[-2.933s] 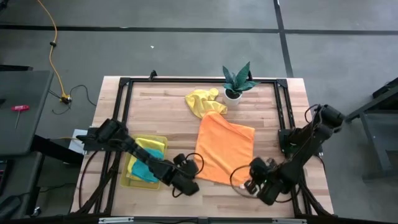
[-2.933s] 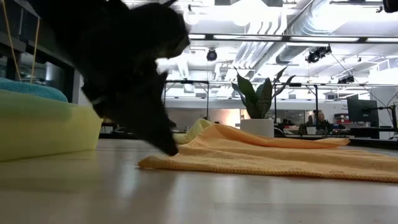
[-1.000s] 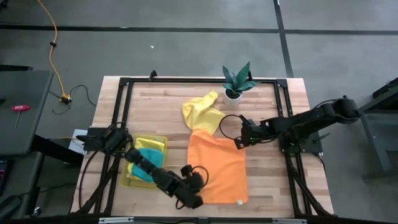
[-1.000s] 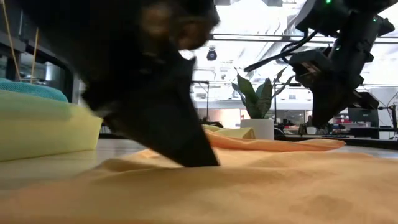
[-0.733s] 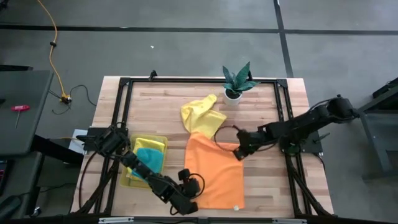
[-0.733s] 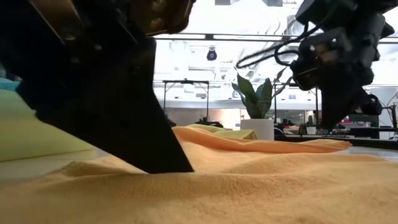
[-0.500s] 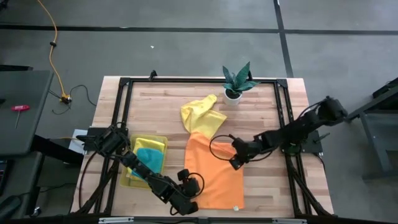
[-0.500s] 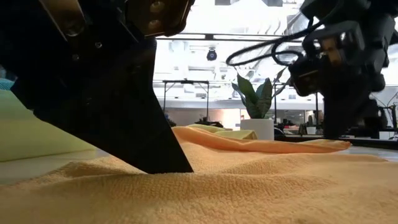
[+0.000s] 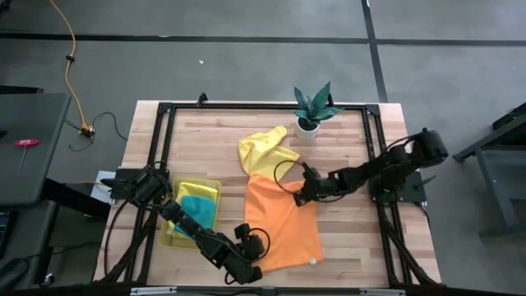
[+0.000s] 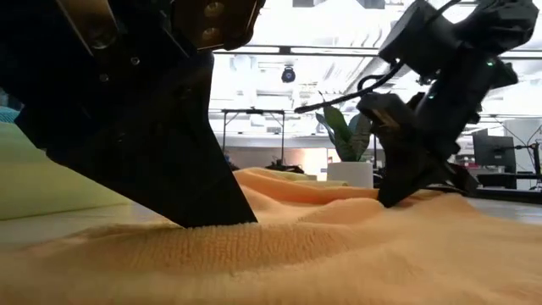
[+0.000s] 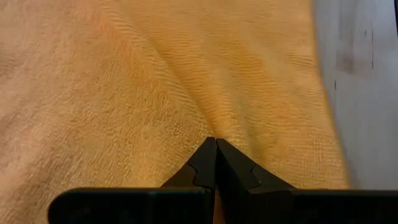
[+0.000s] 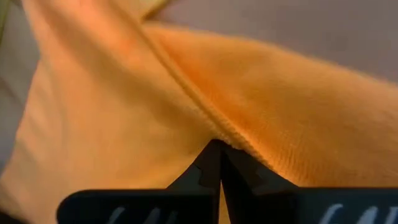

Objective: Fold microfiber towels
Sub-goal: Move the orange microfiber cloth to the bottom center of the table

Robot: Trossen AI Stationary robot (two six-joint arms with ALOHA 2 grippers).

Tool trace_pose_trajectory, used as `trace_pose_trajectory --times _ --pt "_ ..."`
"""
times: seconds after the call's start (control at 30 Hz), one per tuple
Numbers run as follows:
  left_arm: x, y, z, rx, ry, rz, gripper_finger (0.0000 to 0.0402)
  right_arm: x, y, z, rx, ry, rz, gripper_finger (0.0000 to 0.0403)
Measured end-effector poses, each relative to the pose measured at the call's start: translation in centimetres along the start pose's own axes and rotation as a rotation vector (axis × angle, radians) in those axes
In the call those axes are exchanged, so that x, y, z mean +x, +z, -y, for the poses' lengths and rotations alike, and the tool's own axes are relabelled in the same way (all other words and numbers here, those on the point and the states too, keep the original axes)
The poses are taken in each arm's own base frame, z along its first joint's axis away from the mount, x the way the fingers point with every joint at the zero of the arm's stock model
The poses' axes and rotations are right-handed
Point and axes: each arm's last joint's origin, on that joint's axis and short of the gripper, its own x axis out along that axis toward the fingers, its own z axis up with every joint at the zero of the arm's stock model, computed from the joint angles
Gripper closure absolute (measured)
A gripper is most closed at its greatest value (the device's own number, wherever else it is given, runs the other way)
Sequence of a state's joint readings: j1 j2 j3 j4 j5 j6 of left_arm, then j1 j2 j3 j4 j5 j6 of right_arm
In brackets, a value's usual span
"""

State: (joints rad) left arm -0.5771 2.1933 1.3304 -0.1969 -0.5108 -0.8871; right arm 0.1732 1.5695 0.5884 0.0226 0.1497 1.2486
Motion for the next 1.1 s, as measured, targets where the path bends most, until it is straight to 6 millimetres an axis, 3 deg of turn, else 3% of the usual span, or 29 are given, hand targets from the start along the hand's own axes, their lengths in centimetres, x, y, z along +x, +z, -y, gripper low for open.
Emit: trace_pose_trajectory --times 0.23,0.37,0.5,0.63,0.73,0.83,0.93,1.1 --pt "0.0 0.0 0.0 -0.001 -0.001 0.001 0.0402 -1.5 3.6 0.9 0.004 -0.014 0.088 0.0403" --pt "0.0 0.0 0.0 -0.001 -0.002 0.001 0.0402 -2.5 5.7 2.6 0.001 -0.131 0.157 0.0403" --pt "0.0 0.0 0.0 -0.001 -0.002 0.001 0.0402 -4.6 7.8 3.8 0.054 -0.210 0.312 0.0403" --pt "0.0 0.0 0.0 -0.001 -0.001 0.001 0.0402 -7.6 8.5 3.3 0.031 -0.107 0.370 0.0403" --pt "0.0 0.0 0.0 0.002 -0.001 0.001 0.0402 -9.3 7.4 2.5 -0.059 0.053 0.220 0.0403" --pt "0.1 0.3 -0.2 0.022 0.001 0.003 0.0402 -9.8 4.9 1.7 -0.136 0.150 -0.008 0.0403" --pt "0.4 1.1 -0.7 0.044 0.005 0.001 0.0402 -9.4 1.6 1.0 -0.181 0.145 -0.168 0.0403" --pt "0.5 3.0 -1.7 0.039 -0.018 -0.001 0.0402 -7.3 -3.2 1.0 -0.112 0.080 -0.233 0.0403"
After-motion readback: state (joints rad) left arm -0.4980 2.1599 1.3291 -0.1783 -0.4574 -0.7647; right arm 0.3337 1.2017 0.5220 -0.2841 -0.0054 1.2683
